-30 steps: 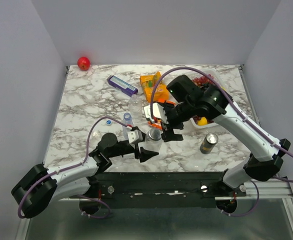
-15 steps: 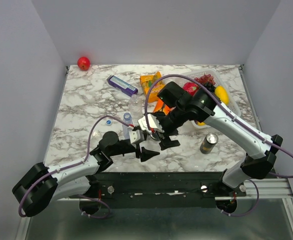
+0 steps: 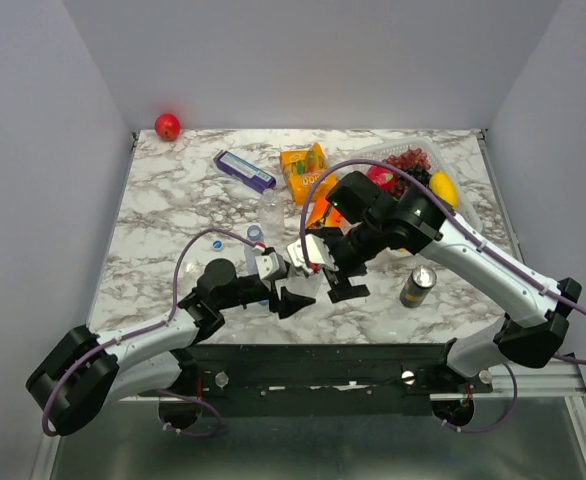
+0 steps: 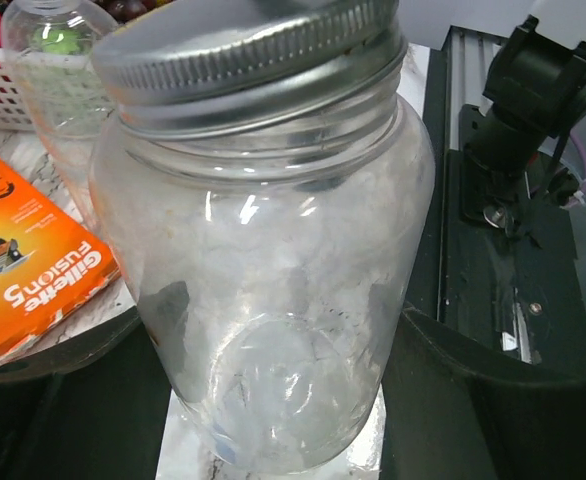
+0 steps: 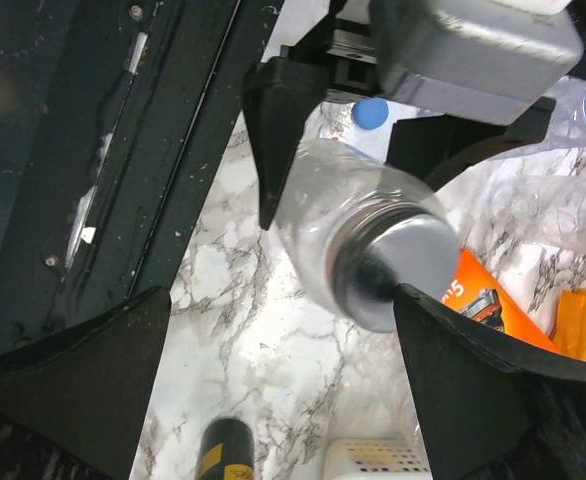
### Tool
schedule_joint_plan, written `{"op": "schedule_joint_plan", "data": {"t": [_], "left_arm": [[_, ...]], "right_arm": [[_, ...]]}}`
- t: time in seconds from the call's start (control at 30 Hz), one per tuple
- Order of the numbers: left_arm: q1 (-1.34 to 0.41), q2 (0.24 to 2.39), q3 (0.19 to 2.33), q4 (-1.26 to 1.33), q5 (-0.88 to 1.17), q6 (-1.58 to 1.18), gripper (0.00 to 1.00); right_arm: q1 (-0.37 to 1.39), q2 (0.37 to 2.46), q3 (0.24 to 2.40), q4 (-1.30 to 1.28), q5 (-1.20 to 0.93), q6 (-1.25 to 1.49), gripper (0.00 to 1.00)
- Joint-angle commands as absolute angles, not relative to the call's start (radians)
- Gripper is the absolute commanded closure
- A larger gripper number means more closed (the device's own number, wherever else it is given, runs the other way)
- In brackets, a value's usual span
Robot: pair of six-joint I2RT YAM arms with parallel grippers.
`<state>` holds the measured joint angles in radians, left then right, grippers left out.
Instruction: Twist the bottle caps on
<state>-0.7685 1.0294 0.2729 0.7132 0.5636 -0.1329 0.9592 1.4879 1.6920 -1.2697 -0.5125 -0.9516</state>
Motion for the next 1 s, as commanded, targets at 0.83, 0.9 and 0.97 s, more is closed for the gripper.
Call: {"op": "schedule_joint_plan", "data": {"t": [0.83,0.9,0.97], "left_arm": [[-0.752,1.046,0.308,0.747,0.621,-0.101,1.0],[-0.753,1.048,0.314,0.744,0.629,-0.1,1.0],[-0.756,1.048,0.324,0.735,0.641,-0.101,1.0]], "right_arm": [[0.986,1.496,1.784,-1.181,-0.396,-0.87,0.0],[0.986,1.505,1.787,-1.19,-0.417,-0.894,0.0],[0.986,1.509,1.787,-1.206,-0.433,-0.934,0.0]]}}
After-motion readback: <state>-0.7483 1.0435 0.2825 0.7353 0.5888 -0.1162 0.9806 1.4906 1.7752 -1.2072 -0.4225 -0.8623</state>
